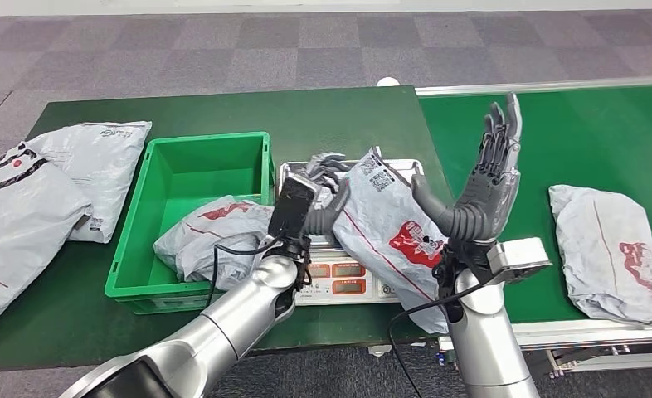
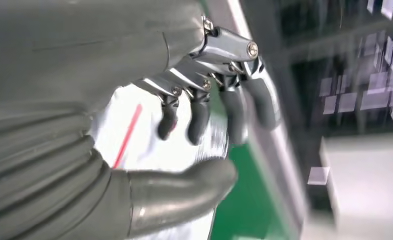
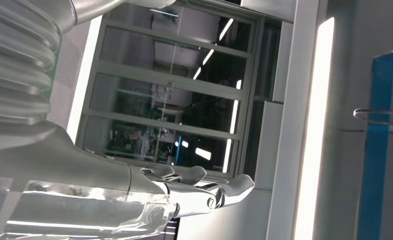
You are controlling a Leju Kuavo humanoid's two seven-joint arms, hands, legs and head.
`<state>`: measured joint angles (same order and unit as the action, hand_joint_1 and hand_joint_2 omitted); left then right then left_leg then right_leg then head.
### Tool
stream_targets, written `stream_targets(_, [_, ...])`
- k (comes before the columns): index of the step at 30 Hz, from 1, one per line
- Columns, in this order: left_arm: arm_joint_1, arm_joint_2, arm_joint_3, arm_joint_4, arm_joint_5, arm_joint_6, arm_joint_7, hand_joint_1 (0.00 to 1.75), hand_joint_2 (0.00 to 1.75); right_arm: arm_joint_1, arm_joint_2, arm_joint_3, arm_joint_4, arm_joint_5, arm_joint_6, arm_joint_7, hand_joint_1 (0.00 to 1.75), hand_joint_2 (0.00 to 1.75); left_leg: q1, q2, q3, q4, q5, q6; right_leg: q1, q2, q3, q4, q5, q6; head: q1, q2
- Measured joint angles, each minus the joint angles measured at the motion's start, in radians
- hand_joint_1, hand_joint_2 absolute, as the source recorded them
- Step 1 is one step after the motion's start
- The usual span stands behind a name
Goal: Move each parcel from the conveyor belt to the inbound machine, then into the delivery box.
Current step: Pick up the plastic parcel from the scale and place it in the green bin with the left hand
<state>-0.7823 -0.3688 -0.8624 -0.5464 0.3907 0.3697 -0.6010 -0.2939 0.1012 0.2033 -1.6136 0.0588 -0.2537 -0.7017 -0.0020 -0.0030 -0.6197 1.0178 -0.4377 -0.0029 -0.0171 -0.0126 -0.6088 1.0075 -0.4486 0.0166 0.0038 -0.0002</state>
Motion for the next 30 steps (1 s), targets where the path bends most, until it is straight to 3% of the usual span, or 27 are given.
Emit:
stream_targets(4, [0.000,-0.001,-0.085,-0.004,-0.022,-0.069,0.054,0.00,1.75,0.002,0.000,0.000,-0.001,0.001,0.000,0.000,0.00,1.75,0.000,0.001,0.000,0.000,0.000,0.000,0.000,0.001,0.000,0.000,0.000,0.000,0.000,0.000])
stream_targets(12, [0.000,-0.001,-0.223,-0.016,-0.050,-0.158,0.081,0.00,1.75,0.011,0.000,0.000,-0.006,0.012,0.020,0.000,0.00,1.75,0.000,0.001,0.000,0.000,0.000,0.000,0.000,0.001,0.000,0.000,0.000,0.000,0.000,0.000])
stream_targets(16, [0.000,-0.001,-0.295,-0.019,-0.118,-0.117,0.126,0.00,1.75,0.011,0.000,0.000,-0.007,0.016,0.030,-0.001,0.00,1.75,0.000,0.001,0.000,0.000,0.000,0.000,0.000,0.001,0.000,0.000,0.000,0.000,0.000,0.000])
stream_targets(22, [0.001,-0.001,-0.412,-0.019,-0.271,0.022,0.239,0.00,1.75,0.011,0.000,0.000,-0.007,0.025,0.045,-0.001,0.00,1.75,0.000,0.001,0.000,0.000,0.000,0.000,0.000,0.001,0.000,0.000,0.000,0.000,0.000,0.000])
stream_targets(30, [0.003,-0.001,-0.466,-0.019,-0.287,0.037,0.255,0.00,1.75,0.011,0.001,0.000,-0.007,0.026,0.045,-0.001,0.00,1.75,0.000,0.001,0.000,0.000,0.000,0.000,0.000,0.001,0.000,0.000,0.000,0.000,0.000,0.000])
